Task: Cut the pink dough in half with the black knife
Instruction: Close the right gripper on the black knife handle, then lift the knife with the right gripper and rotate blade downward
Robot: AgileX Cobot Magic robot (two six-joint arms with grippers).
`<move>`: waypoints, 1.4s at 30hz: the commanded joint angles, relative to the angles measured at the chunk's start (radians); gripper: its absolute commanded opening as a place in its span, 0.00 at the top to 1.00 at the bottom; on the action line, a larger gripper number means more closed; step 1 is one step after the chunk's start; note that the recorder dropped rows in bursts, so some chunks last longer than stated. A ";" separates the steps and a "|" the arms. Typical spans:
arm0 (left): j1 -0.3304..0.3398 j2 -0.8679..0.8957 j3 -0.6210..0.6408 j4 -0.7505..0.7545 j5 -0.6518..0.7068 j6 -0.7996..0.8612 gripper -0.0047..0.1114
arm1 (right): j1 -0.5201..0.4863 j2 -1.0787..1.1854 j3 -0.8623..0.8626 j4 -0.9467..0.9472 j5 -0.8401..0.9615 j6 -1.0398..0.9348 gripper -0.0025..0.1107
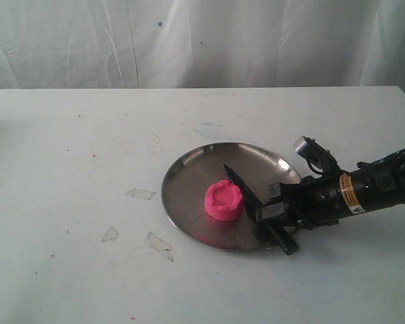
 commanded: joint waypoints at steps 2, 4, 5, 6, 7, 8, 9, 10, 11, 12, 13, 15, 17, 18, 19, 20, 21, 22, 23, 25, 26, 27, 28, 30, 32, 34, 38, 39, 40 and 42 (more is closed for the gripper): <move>0.004 -0.004 0.004 -0.009 -0.003 0.000 0.96 | -0.003 0.016 0.010 -0.038 0.073 0.004 0.83; 0.004 -0.004 0.004 -0.009 -0.003 0.000 0.96 | -0.003 0.016 0.010 -0.038 0.083 0.004 0.84; 0.004 -0.004 0.004 -0.009 -0.003 0.000 0.96 | -0.003 0.016 0.008 -0.038 0.087 0.004 0.85; 0.004 -0.004 0.004 -0.009 -0.003 0.000 0.96 | -0.003 0.016 0.006 -0.038 0.089 0.004 0.86; 0.004 -0.004 0.004 -0.009 -0.003 0.000 0.96 | -0.003 0.016 0.003 -0.038 0.091 0.004 0.87; 0.004 -0.004 0.004 -0.009 -0.003 0.000 0.96 | -0.003 0.016 -0.006 -0.038 0.089 0.004 0.89; 0.004 -0.004 0.004 -0.009 -0.003 0.000 0.96 | -0.003 0.014 -0.011 -0.038 0.085 0.004 0.90; 0.004 -0.004 0.004 -0.009 -0.003 0.000 0.96 | -0.003 0.006 -0.023 -0.038 0.074 0.004 0.92; 0.004 -0.004 0.004 -0.009 -0.003 0.000 0.96 | -0.003 0.001 -0.029 -0.038 0.074 0.004 0.93; 0.004 -0.004 0.004 -0.009 -0.003 0.000 0.96 | -0.003 -0.022 -0.036 -0.038 0.078 -0.001 0.95; 0.004 -0.004 0.004 -0.009 -0.003 0.000 0.96 | -0.003 -0.034 -0.038 -0.038 0.085 -0.001 0.95; 0.004 -0.004 0.004 -0.009 -0.003 0.000 0.96 | -0.003 -0.095 -0.038 -0.038 0.135 -0.008 0.95; 0.004 -0.004 0.004 -0.009 -0.003 0.000 0.96 | -0.003 -0.142 -0.038 -0.038 0.145 -0.023 0.95; 0.004 -0.004 0.004 -0.009 -0.003 0.000 0.96 | -0.003 -0.163 -0.038 -0.038 0.145 -0.024 0.95; 0.004 -0.004 0.004 -0.009 -0.003 0.000 0.96 | -0.003 -0.197 -0.038 -0.038 0.145 -0.024 0.95; 0.004 -0.004 0.004 -0.009 -0.003 0.000 0.96 | -0.003 -0.230 -0.035 -0.038 0.145 -0.024 0.95; 0.004 -0.004 0.004 -0.009 -0.003 0.000 0.96 | -0.001 -0.275 -0.025 -0.038 0.145 -0.026 0.95; 0.004 -0.004 0.004 -0.009 -0.003 0.000 0.96 | 0.001 -0.309 -0.015 -0.038 0.150 -0.045 0.95; 0.004 -0.004 0.004 -0.009 -0.003 0.000 0.96 | 0.011 -0.359 0.005 -0.038 0.178 -0.075 0.95; 0.004 -0.004 0.004 -0.009 -0.003 0.000 0.96 | 0.023 -0.420 0.036 -0.038 0.226 -0.119 0.95; 0.004 -0.004 0.004 -0.009 -0.003 0.000 0.96 | 0.030 -0.444 0.050 -0.038 0.246 -0.152 0.95; 0.004 -0.004 0.004 -0.009 -0.003 0.000 0.96 | 0.041 -0.473 0.069 -0.038 0.272 -0.207 0.95; 0.004 -0.004 0.004 -0.009 -0.003 0.000 0.96 | 0.054 -0.500 0.088 -0.038 0.296 -0.269 0.95; 0.004 -0.004 0.004 -0.009 -0.003 0.000 0.96 | 0.083 -0.546 0.127 -0.038 0.348 -0.392 0.95; 0.004 -0.004 0.004 -0.009 -0.003 0.000 0.96 | 0.122 -0.590 0.159 -0.038 0.399 -0.492 0.95; 0.004 -0.004 0.004 -0.009 -0.003 0.000 0.96 | 0.163 -0.628 0.192 -0.038 0.459 -0.544 0.95; 0.004 -0.004 0.004 -0.009 -0.003 0.000 0.96 | 0.228 -0.679 0.245 -0.038 0.534 -0.570 0.95; 0.004 -0.004 0.004 -0.009 -0.003 0.000 0.96 | 0.249 -0.694 0.259 -0.038 0.566 -0.591 0.95; 0.004 -0.004 0.004 -0.009 -0.003 0.000 0.96 | 0.264 -0.703 0.274 -0.038 0.593 -0.601 0.95; 0.004 -0.004 0.004 -0.009 -0.003 0.000 0.96 | 0.301 -0.712 0.299 -0.038 0.693 -0.612 0.95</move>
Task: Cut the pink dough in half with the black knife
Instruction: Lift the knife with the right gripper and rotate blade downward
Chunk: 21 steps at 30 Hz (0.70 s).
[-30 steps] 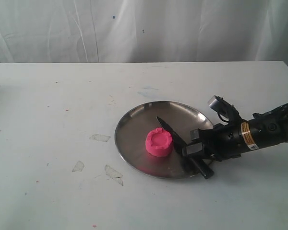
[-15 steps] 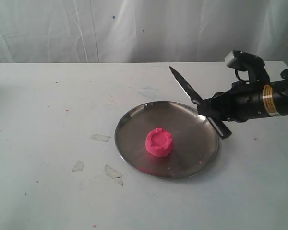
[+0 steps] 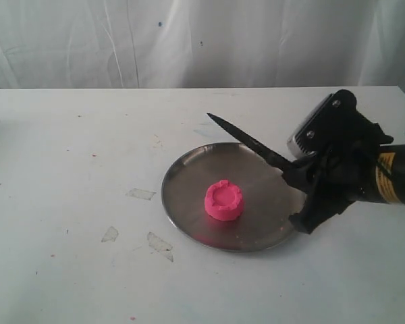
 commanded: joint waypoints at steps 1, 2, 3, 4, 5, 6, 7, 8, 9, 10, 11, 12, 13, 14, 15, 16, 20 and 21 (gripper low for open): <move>0.004 -0.004 0.004 -0.009 -0.003 0.000 0.96 | 0.078 -0.034 0.055 0.003 0.210 -0.045 0.95; 0.004 -0.004 0.004 -0.009 -0.003 0.000 0.96 | 0.089 -0.034 0.061 0.003 0.267 -0.045 0.95; 0.004 -0.004 0.004 -0.009 -0.003 0.000 0.96 | 0.105 -0.034 0.069 0.003 0.301 -0.051 0.95; 0.004 -0.004 0.004 -0.009 -0.003 0.000 0.96 | 0.115 -0.034 0.072 0.003 0.316 -0.061 0.95; 0.004 -0.004 0.004 -0.009 -0.003 0.000 0.96 | 0.124 -0.034 0.073 0.013 0.318 -0.072 0.95; 0.004 -0.004 0.004 -0.009 -0.003 0.000 0.96 | 0.138 -0.034 0.073 0.029 0.318 -0.082 0.95; 0.004 -0.004 0.004 -0.009 -0.003 0.000 0.96 | 0.149 -0.034 0.073 0.031 0.318 -0.081 0.95; 0.004 -0.004 0.004 -0.009 -0.003 0.000 0.96 | 0.162 -0.034 0.073 0.034 0.318 -0.082 0.95; 0.004 -0.004 0.004 -0.009 -0.003 0.000 0.96 | 0.176 -0.034 0.073 0.049 0.320 -0.085 0.95; 0.004 -0.004 0.004 -0.009 -0.003 0.000 0.96 | 0.190 -0.034 0.073 0.054 0.325 -0.085 0.95; 0.004 -0.004 0.004 -0.009 -0.003 0.000 0.96 | 0.202 -0.034 0.073 0.054 0.337 -0.085 0.95; 0.004 -0.004 0.004 -0.009 -0.003 0.000 0.96 | 0.215 -0.031 0.073 0.056 0.350 -0.085 0.95; 0.004 -0.004 0.004 -0.009 -0.003 0.000 0.96 | 0.223 -0.029 0.073 0.059 0.365 -0.085 0.95; 0.004 -0.004 0.004 -0.009 -0.003 0.000 0.96 | 0.234 -0.024 0.073 0.075 0.383 -0.087 0.95; 0.004 -0.004 0.004 -0.009 -0.003 0.000 0.96 | 0.242 -0.015 0.073 0.085 0.392 -0.087 0.95; 0.004 -0.004 0.004 -0.009 -0.003 0.000 0.96 | 0.247 -0.009 0.074 0.095 0.397 -0.091 0.95; 0.004 -0.004 0.004 -0.009 -0.003 0.000 0.96 | 0.279 0.012 0.089 0.136 0.402 -0.146 0.95; 0.004 -0.004 0.004 -0.009 -0.003 0.000 0.96 | 0.292 0.012 0.094 0.147 0.413 -0.160 0.95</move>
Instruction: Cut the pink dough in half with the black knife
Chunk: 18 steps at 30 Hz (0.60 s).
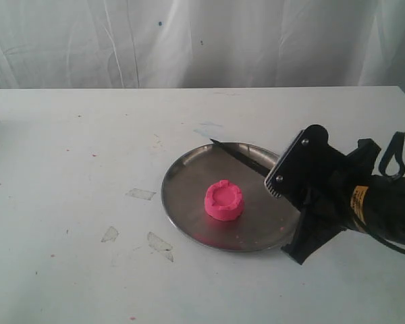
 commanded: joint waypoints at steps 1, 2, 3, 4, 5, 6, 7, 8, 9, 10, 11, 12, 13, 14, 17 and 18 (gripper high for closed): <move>0.004 -0.004 0.004 -0.009 -0.003 0.000 0.96 | 0.051 0.008 0.018 0.046 0.042 -0.051 0.95; 0.004 -0.004 0.004 -0.009 -0.003 0.000 0.96 | 0.066 0.008 0.020 0.046 0.054 -0.051 0.95; 0.004 -0.004 0.004 -0.009 -0.003 0.000 0.96 | 0.081 0.008 0.020 0.051 0.068 -0.051 0.95; 0.004 -0.004 0.004 -0.009 -0.003 0.000 0.96 | 0.095 0.008 0.020 0.059 0.081 -0.051 0.95; 0.004 -0.004 0.004 -0.009 -0.003 0.000 0.96 | 0.105 0.008 0.020 0.067 0.094 -0.051 0.95; 0.004 -0.004 0.004 -0.009 -0.003 0.000 0.96 | 0.118 0.008 0.022 0.078 0.106 -0.051 0.95; 0.004 -0.004 0.004 -0.009 -0.003 0.000 0.96 | 0.130 0.008 0.024 0.083 0.116 -0.051 0.95; 0.004 -0.004 0.004 -0.009 -0.003 0.000 0.96 | 0.138 0.008 0.030 0.083 0.121 -0.051 0.95; 0.004 -0.004 0.004 -0.009 -0.003 0.000 0.96 | 0.146 0.008 0.031 0.083 0.126 -0.051 0.95; 0.004 -0.004 0.004 -0.009 -0.003 0.000 0.96 | 0.155 0.008 0.031 0.086 0.135 -0.051 0.95; 0.004 -0.004 0.004 -0.009 -0.003 0.000 0.96 | 0.161 0.008 0.031 0.093 0.140 -0.051 0.95; 0.004 -0.004 0.004 -0.009 -0.003 0.000 0.96 | 0.163 0.008 0.031 0.101 0.146 -0.051 0.95; 0.004 -0.004 0.004 -0.009 -0.003 0.000 0.96 | 0.165 0.008 0.031 0.103 0.148 -0.051 0.95; 0.004 -0.004 0.004 -0.009 -0.003 0.000 0.96 | 0.166 0.008 0.031 0.105 0.153 -0.051 0.95; 0.004 -0.004 0.004 -0.009 -0.003 0.000 0.96 | 0.167 0.008 0.031 0.123 0.161 -0.051 0.95; 0.004 -0.004 0.004 -0.009 -0.003 0.000 0.96 | 0.167 0.008 0.031 0.126 0.161 -0.051 0.95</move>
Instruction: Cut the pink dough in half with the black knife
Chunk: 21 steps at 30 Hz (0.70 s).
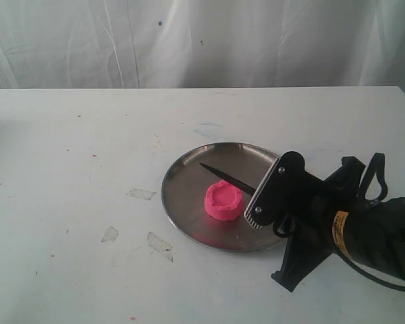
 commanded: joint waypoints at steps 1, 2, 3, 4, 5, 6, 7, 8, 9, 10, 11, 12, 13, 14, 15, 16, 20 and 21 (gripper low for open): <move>0.004 -0.004 0.004 -0.009 -0.003 0.000 0.96 | 0.005 -0.002 0.003 0.024 0.021 -0.004 0.95; 0.004 -0.004 0.004 -0.009 -0.003 0.000 0.96 | 0.005 -0.002 0.003 0.027 0.019 -0.004 0.95; 0.004 -0.004 0.004 -0.009 -0.003 0.000 0.96 | 0.005 -0.002 0.003 0.029 0.019 -0.004 0.95; 0.004 -0.004 0.004 -0.009 -0.003 0.000 0.96 | 0.005 -0.002 0.003 0.029 0.017 -0.004 0.95; 0.004 -0.004 0.004 -0.009 -0.003 0.000 0.96 | 0.005 -0.002 0.003 0.027 0.017 -0.004 0.95; 0.004 -0.004 0.004 -0.009 -0.003 0.000 0.96 | 0.008 -0.002 0.003 0.027 0.015 -0.004 0.95; 0.004 -0.004 0.004 -0.009 -0.003 0.000 0.96 | 0.009 -0.002 0.003 0.027 0.006 -0.004 0.95; 0.004 -0.004 0.004 -0.009 -0.003 0.000 0.96 | 0.009 -0.002 0.003 0.027 -0.011 -0.004 0.95; 0.004 -0.004 0.004 -0.009 -0.003 0.000 0.96 | 0.009 -0.002 0.003 0.027 -0.024 -0.004 0.95; 0.004 -0.004 0.004 -0.009 -0.003 0.000 0.96 | 0.009 -0.002 0.003 0.027 -0.031 0.009 0.95; 0.004 -0.004 0.004 -0.009 -0.003 0.000 0.96 | 0.009 -0.002 0.003 0.027 -0.031 0.018 0.95; 0.004 -0.004 0.004 -0.009 -0.003 0.000 0.96 | 0.009 0.002 0.003 0.027 -0.029 0.018 0.95; 0.004 -0.004 0.004 -0.009 -0.003 0.000 0.96 | 0.009 0.006 0.003 0.027 -0.022 0.018 0.95; 0.004 -0.004 0.004 -0.009 -0.003 0.000 0.96 | 0.009 0.013 0.003 0.025 -0.017 0.018 0.95; 0.004 -0.004 0.004 -0.009 -0.003 0.000 0.96 | 0.009 0.020 0.003 0.025 -0.017 0.018 0.95; 0.004 -0.004 0.004 -0.009 -0.003 0.000 0.96 | 0.009 0.028 0.003 0.025 -0.019 0.018 0.95; 0.004 -0.004 0.004 -0.009 -0.003 0.000 0.96 | 0.009 0.067 0.003 0.025 -0.029 0.018 0.95; 0.004 -0.004 0.004 -0.009 -0.003 0.000 0.96 | 0.009 0.074 0.001 0.025 -0.027 0.018 0.95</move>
